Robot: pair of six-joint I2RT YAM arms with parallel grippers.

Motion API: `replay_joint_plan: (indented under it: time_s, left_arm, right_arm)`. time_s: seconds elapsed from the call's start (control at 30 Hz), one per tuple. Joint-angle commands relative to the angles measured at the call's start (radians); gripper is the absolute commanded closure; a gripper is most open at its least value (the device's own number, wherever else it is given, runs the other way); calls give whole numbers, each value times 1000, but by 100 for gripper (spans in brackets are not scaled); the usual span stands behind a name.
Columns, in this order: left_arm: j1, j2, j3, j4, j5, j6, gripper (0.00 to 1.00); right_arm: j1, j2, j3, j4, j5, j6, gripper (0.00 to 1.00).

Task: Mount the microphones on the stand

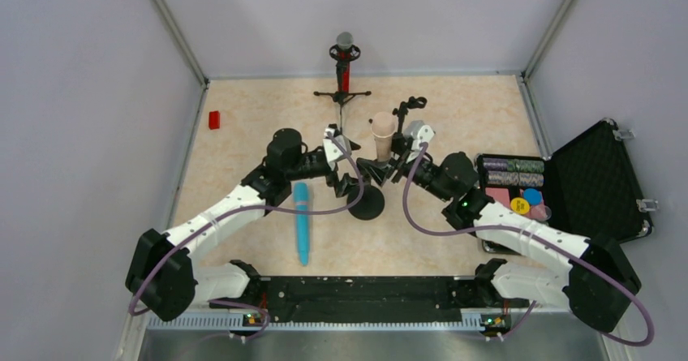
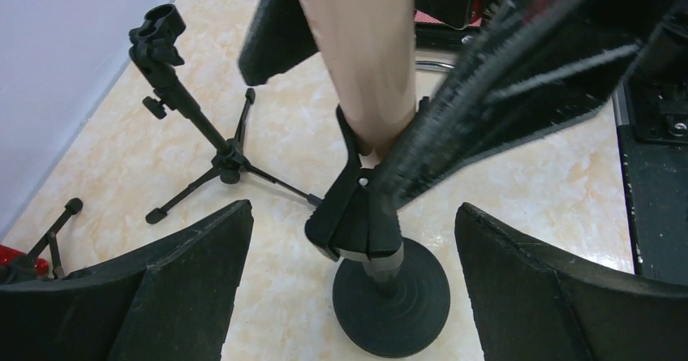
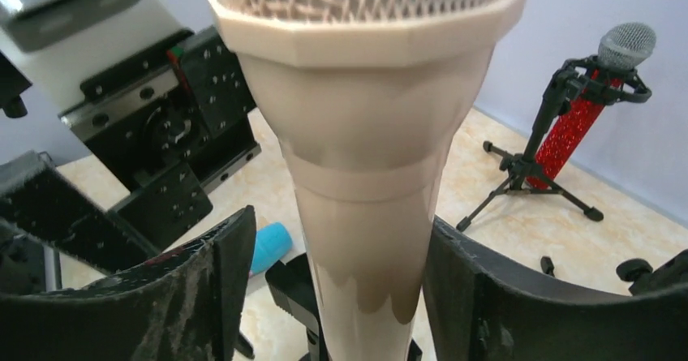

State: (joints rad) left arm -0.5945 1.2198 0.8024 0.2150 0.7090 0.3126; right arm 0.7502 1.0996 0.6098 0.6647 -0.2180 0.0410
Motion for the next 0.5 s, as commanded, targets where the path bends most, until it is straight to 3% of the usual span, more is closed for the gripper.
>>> replay_joint_plan:
  time_s: [0.0,0.2,0.47]
  left_arm:
    - [28,-41,-19,118,-4,-91,1]
    - [78,-73,-48,226,27,-196,1]
    - [92,-158,-59,193,-12,-262,1]
  right_arm:
    - [16,-40,32,-54,-2,3,26]
    - [17,-92,35,-121,6,-8,2]
    - [16,-184,13,-205,32,-24,1]
